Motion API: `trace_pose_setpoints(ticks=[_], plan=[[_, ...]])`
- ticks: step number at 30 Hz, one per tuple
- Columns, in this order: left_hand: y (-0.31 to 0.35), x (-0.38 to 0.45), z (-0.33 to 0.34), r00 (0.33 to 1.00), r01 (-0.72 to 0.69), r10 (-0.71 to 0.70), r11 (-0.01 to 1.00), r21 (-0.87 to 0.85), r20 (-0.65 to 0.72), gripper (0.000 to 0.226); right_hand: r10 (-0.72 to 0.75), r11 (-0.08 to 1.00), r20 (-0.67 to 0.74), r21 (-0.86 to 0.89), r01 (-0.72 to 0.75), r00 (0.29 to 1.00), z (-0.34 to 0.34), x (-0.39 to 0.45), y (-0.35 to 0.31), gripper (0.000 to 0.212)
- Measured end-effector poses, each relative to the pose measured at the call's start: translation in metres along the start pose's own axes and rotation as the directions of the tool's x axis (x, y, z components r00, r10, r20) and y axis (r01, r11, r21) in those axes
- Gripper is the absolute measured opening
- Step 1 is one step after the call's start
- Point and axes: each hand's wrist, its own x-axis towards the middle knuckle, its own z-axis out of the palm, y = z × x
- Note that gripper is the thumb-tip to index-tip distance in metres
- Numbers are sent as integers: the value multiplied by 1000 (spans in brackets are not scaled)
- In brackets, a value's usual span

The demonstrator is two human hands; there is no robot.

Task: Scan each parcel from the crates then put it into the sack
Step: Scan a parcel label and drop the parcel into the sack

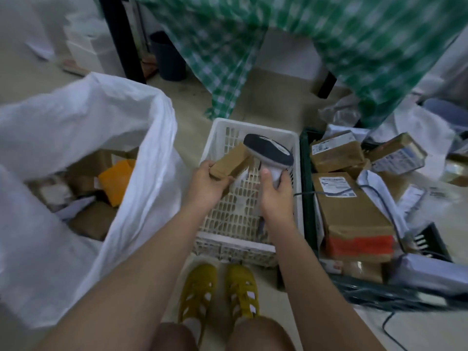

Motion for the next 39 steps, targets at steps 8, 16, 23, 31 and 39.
trace_pose_setpoints(ticks=[8, 16, 23, 31, 39], plan=[[14, -81, -52, 985, -162, 160, 986, 42, 62, 37, 13, 994, -49, 112, -8, 999, -13, -51, -44, 51], [11, -95, -91, 848, -520, 437, 797, 308, 299, 43, 101, 991, -26, 86, -98, 995, -8, -41, -29, 78], [8, -82, -92, 786, -618, 556, 720, 315, 270, 44, 217, 972, 82, 76, -223, 973, -7, -26, -25, 82], [27, -88, -72, 997, -52, 59, 989, -137, 54, 72, 88, 989, 94, 112, -98, 992, -22, -24, -29, 65], [27, -83, -72, 927, 358, -275, 852, -382, 254, 38, 45, 995, 172, 76, -59, 984, -32, -26, -26, 59]])
